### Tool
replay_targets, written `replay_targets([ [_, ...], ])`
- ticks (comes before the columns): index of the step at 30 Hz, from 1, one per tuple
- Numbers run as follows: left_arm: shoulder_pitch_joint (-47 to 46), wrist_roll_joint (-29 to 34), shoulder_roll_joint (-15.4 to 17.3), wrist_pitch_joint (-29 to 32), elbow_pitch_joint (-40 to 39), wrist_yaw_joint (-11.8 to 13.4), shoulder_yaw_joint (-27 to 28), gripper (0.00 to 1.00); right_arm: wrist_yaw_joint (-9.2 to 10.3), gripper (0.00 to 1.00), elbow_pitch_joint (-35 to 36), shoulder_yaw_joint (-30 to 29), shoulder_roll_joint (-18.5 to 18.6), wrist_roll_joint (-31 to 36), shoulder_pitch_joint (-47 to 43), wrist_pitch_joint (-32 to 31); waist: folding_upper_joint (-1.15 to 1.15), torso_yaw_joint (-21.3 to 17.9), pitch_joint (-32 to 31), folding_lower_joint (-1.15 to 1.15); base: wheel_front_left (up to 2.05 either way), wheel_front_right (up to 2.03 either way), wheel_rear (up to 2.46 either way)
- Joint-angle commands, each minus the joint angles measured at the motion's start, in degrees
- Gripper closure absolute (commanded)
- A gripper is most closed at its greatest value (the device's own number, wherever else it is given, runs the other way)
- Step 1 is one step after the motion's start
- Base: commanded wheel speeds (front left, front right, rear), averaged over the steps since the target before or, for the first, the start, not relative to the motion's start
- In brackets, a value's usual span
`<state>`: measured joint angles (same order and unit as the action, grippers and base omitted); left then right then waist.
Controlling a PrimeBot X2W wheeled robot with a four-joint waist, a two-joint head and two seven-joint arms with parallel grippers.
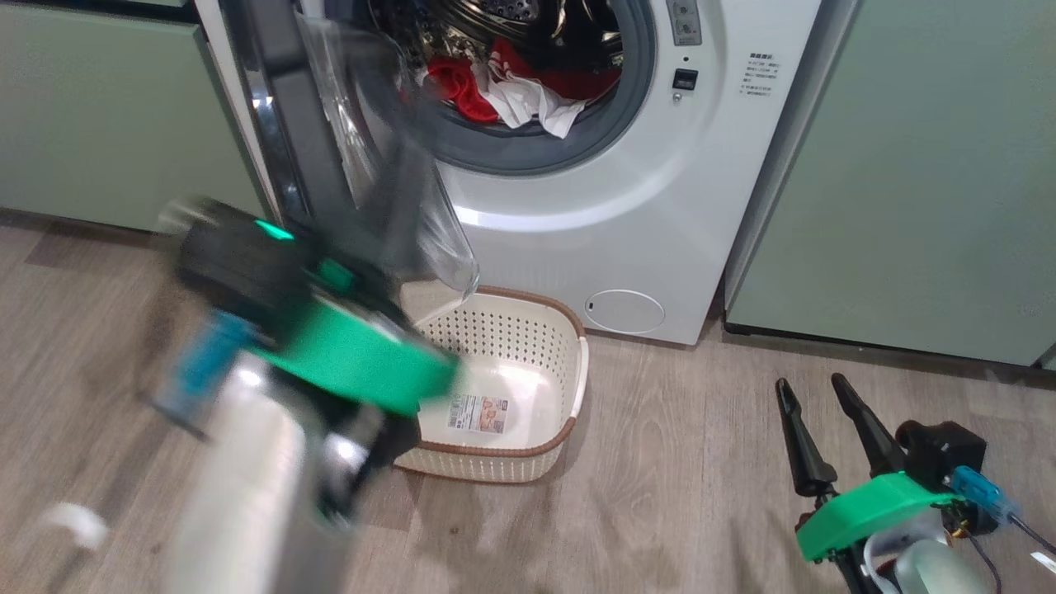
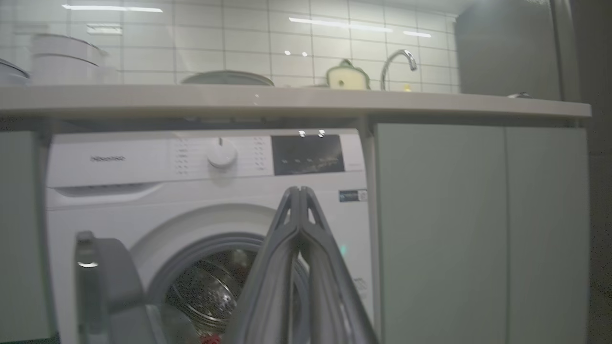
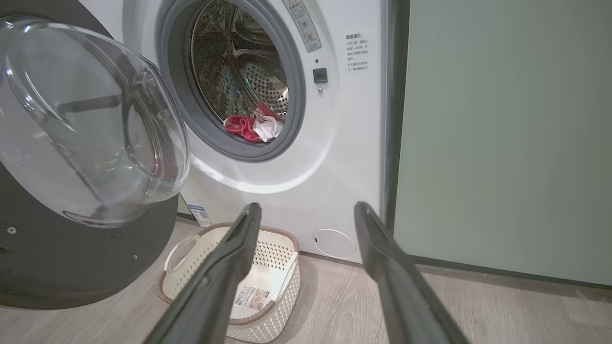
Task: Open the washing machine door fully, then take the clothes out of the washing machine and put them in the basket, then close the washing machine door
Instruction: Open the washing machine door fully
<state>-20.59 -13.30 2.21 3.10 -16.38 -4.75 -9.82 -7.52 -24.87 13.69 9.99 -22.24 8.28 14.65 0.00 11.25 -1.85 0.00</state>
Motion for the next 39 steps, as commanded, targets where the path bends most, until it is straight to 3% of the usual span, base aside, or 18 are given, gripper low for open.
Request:
replay_targets([
  [1,1.00,0.06,0.69,1.10,-2.36,-0.29,-2.00,1.00,0.03,0.00,1.68,0.65,0.25,-0.15,1.01,0.35,0.00,-0.12,0.18,0.00,0.00,0.00,0.00],
  [7,8.91,0.93,0.68,2.55,-0.24,-0.75,-13.67,1.00,0.03,0.00,1.85,0.39,0.62,-0.21,0.98,0.35,0.00,-0.26,0.67,0.00,0.00,0.00,0.00],
  [11,12.00,0.83,0.78,1.59,3.34,-0.19,-14.89,1.00,0.03,0.00,1.81,0.44,0.78,-0.22,1.00,0.35,0.00,-0.34,0.87,0.00,0.00,0.00,0.00],
  [14,13.45,2.92,2.05,-0.79,8.07,1.65,-13.82,1.00,0.03,0.00,1.72,0.51,0.90,-0.26,1.08,0.35,0.00,-0.45,0.97,0.00,0.00,0.00,0.00],
  [24,10.93,1.72,2.34,-9.49,22.04,5.96,-7.60,1.00,0.03,0.00,1.81,0.63,1.13,-0.45,0.47,0.35,0.00,-0.03,1.04,0.00,0.00,0.00,0.00],
  [31,10.18,1.96,2.16,-11.39,25.57,9.43,-5.74,1.00,0.03,0.00,1.81,0.42,0.95,-0.66,0.00,0.35,0.00,1.15,1.02,0.00,0.00,0.00,0.00],
  [39,10.85,1.04,2.74,-12.02,26.26,10.57,-4.60,1.00,0.03,0.00,1.89,0.18,0.56,-0.74,-0.72,0.35,0.00,5.99,0.95,0.00,0.00,0.00,0.00],
])
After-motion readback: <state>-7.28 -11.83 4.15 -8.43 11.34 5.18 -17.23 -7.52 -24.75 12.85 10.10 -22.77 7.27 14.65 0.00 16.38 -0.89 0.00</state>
